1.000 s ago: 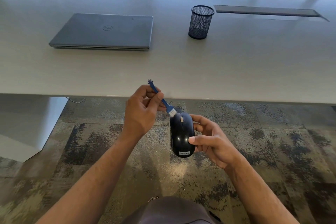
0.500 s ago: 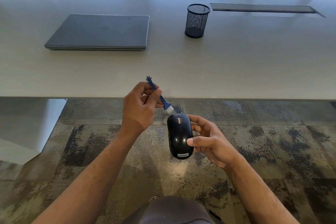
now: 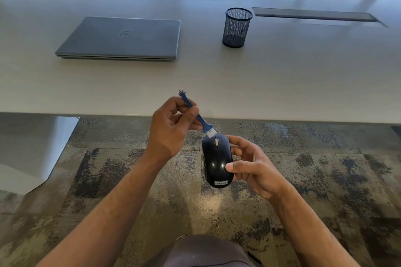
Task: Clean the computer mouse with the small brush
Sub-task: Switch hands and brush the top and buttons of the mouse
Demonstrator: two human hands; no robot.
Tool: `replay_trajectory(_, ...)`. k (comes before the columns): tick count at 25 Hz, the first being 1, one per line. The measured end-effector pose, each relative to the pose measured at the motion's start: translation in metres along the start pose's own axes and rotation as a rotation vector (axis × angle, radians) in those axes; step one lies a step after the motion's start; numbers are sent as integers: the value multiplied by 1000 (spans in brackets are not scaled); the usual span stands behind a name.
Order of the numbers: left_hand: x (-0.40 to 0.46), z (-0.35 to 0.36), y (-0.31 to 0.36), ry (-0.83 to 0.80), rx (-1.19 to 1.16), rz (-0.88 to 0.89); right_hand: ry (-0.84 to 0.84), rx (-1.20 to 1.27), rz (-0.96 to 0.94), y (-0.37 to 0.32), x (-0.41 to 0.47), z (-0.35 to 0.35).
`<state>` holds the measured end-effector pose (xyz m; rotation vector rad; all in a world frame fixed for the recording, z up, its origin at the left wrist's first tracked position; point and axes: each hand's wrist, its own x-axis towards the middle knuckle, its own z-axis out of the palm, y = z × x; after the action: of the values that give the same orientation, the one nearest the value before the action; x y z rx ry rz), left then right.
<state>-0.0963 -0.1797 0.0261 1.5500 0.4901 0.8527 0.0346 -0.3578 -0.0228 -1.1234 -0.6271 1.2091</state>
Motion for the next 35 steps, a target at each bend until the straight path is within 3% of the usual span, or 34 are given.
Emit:
replay_trajectory(2, 0, 6, 0, -37, 47, -18, -3, -29, 6, 0, 2, 0)
replay_trajectory(6, 6, 1, -1, 85, 132, -52, 6, -39, 10, 4, 2, -1)
replay_trajectory(11, 5, 9, -1, -58, 35, -47, -14, -23, 5, 5, 4, -2)
replay_trajectory(15, 8, 0, -6, 95, 54, -92, 5, -11, -6, 2, 1, -3)
replay_trajectory(25, -22, -28, 2, 138, -292, -61, 42, 88, -71, -16, 1, -9)
replay_trajectory(35, -53, -27, -5, -192, -366, 46, 24, 166, -70, -22, 3, -5)
